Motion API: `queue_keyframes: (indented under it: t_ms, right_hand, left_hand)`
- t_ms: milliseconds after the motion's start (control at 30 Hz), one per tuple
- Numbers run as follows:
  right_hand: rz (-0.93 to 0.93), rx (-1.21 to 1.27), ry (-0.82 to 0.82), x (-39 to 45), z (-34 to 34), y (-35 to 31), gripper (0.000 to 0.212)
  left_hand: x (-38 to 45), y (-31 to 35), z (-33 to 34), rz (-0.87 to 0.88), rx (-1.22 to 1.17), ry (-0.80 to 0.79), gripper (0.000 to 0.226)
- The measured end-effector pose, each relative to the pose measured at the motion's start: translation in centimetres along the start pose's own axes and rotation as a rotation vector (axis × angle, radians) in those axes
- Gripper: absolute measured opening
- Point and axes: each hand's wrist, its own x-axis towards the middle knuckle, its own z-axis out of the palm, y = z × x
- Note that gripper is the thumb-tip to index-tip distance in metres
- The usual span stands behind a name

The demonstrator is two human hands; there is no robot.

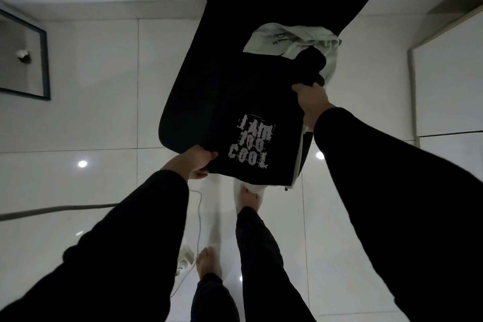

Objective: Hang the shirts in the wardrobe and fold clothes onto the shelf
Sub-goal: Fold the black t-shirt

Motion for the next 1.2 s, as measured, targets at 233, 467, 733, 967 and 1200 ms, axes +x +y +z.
queue_keyframes:
  t_ms: [233,467,733,967,1200]
  right_hand:
    - [-0.064,0.179,-0.024,-5.4,-0.9,-0.3,0.036]
    - [-0.121,0.45,0.035,-15.6,-4.6,-0.4,0.046]
    - [-0.204,0.835,0.275,-31.9,-14.5,0.3,0.054]
    - [-0.366,1.058,0.484,-44.8,-26.6,2.4,0.045]
    - [-0.404,1.193,0.765,-51.9,-39.7,9.9,0.046]
  left_hand:
    - [-4.3,-1.2,-2.1,-0.017,-0.162,0.006,0.01]
    - [-13.0,-2.7,-5.5,0.285,-0.415,-0.132,0.025]
    - [-29.2,-3.3,-2.4,0.753,-0.375,-0.512,0.023]
    - [-40.7,-2.4,7.5,0.911,-0.007,-0.814,0.036]
    - [-46.8,-5.9,23.0,0.77,0.449,-1.084,0.054]
